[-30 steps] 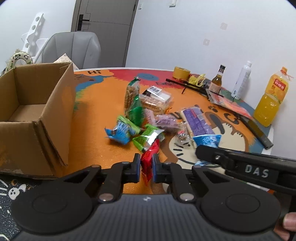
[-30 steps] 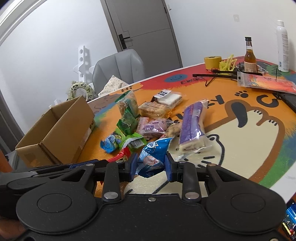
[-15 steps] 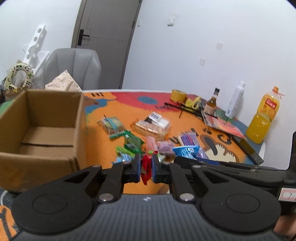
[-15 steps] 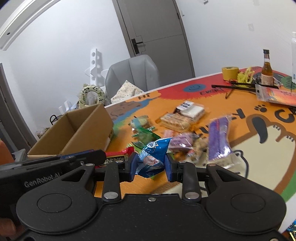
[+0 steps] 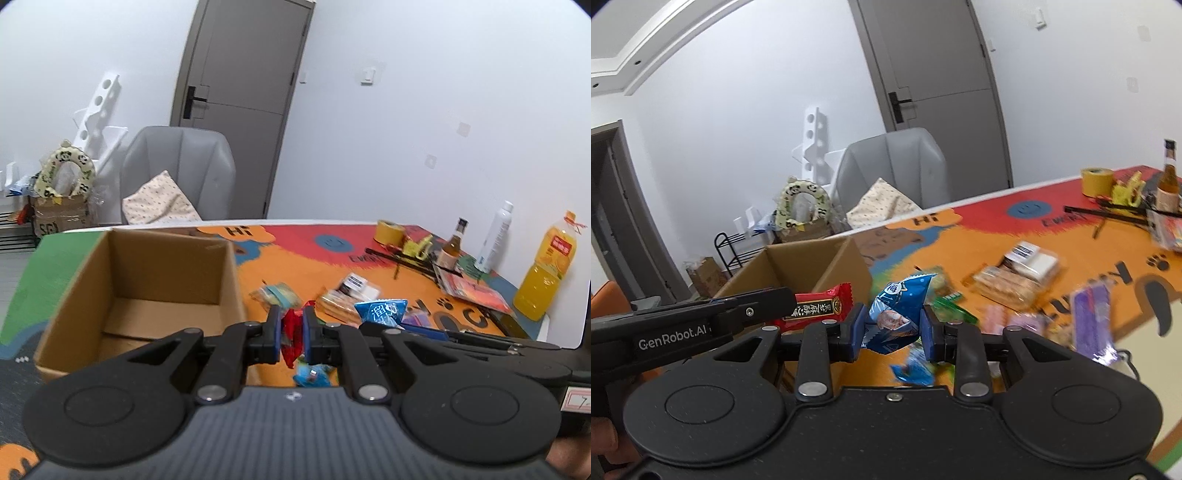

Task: Organize snacks
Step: 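Carry both snacks over the cardboard box and open both grippers to drop them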

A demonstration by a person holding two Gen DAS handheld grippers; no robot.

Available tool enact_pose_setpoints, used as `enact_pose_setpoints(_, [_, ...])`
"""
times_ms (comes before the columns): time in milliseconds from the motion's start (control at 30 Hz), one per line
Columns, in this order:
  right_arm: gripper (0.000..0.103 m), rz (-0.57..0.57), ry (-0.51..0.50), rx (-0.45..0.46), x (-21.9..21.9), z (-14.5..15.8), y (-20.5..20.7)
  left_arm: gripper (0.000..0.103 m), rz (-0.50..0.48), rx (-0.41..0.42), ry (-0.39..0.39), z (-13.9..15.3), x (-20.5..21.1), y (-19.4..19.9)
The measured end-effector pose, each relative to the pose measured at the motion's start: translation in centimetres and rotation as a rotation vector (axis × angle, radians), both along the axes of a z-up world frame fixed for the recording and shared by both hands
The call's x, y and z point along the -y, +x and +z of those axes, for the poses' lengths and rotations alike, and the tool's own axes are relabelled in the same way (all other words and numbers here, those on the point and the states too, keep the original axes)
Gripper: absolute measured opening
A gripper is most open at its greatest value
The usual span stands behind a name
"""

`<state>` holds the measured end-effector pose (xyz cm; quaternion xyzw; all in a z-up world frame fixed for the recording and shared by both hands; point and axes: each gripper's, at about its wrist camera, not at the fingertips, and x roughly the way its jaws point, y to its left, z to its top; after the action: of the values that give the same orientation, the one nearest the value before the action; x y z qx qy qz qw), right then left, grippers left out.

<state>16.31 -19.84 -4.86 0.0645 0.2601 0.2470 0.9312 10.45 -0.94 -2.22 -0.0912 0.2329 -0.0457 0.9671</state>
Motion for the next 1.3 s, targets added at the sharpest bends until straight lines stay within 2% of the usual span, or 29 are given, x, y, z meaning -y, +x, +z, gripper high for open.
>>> enact_pose_setpoints(400, [0.029,0.083,0.019,0.014,-5.1,0.9,1.7,0.01,0.099,-0.01,-0.013,0.4,-5.8,0.4])
enact_pose_setpoints(533, [0.029,0.115,0.022,0.016,-6.9,1.2,2.1,0.006,0.138,-0.012,-0.026,0.5,-7.8,0.4])
enact_pose_setpoints(700, [0.029,0.147,0.017,0.01,-8.9,1.2,2.5,0.006,0.18,-0.022,-0.032,0.2,-9.6,0.8])
enact_pose_setpoints(833, [0.03,0.162,0.011,-0.012,-10.0,0.7,2.9,0.01,0.217,-0.037,-0.02,-0.2,-10.5,1.0])
enact_pose_setpoints(900, [0.035,0.179,0.005,-0.021,-10.5,0.5,3.0,0.011,0.224,-0.047,-0.02,-0.4,-10.8,0.9])
enact_pose_setpoints(933, [0.041,0.183,0.002,-0.02,-10.7,0.5,2.9,0.017,0.223,-0.053,-0.025,-0.5,-10.9,0.8])
enact_pose_setpoints(1000, [0.053,0.173,-0.004,-0.013,-10.6,0.6,2.8,0.034,0.226,-0.061,-0.03,-0.7,-11.0,0.9])
enact_pose_setpoints(1033, [0.056,0.168,-0.001,-0.011,-10.4,0.6,2.7,0.05,0.235,-0.061,-0.027,-0.8,-10.9,0.8])
enact_pose_setpoints(1067, [0.058,0.159,0.002,-0.01,-10.1,0.7,2.6,0.062,0.251,-0.059,-0.022,-0.8,-10.9,0.8])
enact_pose_setpoints(1133, [0.062,0.141,0.005,-0.015,-9.3,0.6,2.6,0.076,0.28,-0.05,-0.01,-0.7,-10.7,0.7])
enact_pose_setpoints(1233, [0.069,0.107,0.009,-0.023,-8.0,0.3,2.4,0.089,0.282,-0.039,-0.011,-0.6,-10.2,0.6])
enact_pose_setpoints(1300, [0.073,0.082,0.013,-0.03,-6.9,0.0,2.3,0.092,0.275,-0.033,0.005,-0.4,-9.6,0.6])
